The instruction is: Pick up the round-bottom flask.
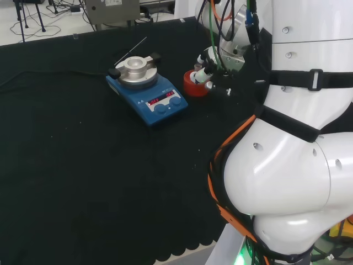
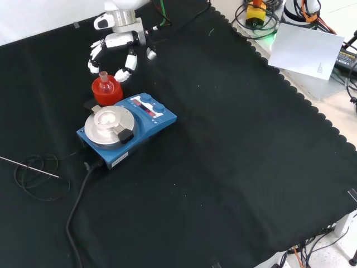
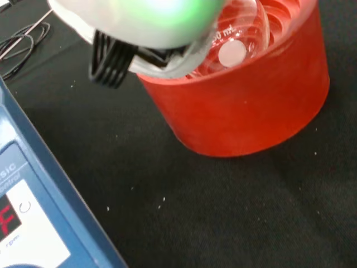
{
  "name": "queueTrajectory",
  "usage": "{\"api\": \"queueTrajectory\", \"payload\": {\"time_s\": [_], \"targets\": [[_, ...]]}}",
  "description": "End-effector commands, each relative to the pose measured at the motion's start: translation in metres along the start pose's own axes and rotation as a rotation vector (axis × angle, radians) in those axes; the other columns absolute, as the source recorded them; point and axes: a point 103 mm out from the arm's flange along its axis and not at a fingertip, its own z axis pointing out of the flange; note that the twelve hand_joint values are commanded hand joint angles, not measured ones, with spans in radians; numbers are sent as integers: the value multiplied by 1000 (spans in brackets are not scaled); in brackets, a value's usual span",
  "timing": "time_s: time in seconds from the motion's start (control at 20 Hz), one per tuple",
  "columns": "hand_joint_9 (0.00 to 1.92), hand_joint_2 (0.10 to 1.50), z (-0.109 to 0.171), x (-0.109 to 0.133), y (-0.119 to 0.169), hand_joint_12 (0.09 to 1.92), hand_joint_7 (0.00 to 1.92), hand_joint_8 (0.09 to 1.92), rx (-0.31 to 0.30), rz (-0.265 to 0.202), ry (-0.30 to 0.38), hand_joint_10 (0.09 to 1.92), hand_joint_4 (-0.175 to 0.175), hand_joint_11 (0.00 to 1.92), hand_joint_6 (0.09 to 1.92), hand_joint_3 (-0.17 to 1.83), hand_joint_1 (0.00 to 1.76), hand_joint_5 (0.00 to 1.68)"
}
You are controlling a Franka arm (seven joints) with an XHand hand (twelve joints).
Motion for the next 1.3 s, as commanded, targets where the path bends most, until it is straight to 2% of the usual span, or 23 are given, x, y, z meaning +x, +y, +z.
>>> {"api": "queueTrajectory", "payload": {"time_s": [0.05,0.65,0.9,1.3], "targets": [[604,488,2,1,5,1330,476,660,-46,11,18,649,-40,231,680,763,1101,720],[633,503,6,0,15,1320,498,660,-69,28,29,646,-46,272,748,772,1102,736],[648,513,7,-1,16,1323,510,663,-100,35,50,649,-51,295,766,775,1102,763],[673,528,9,-3,17,1322,537,669,-102,36,53,650,-57,326,785,780,1103,815]]}}
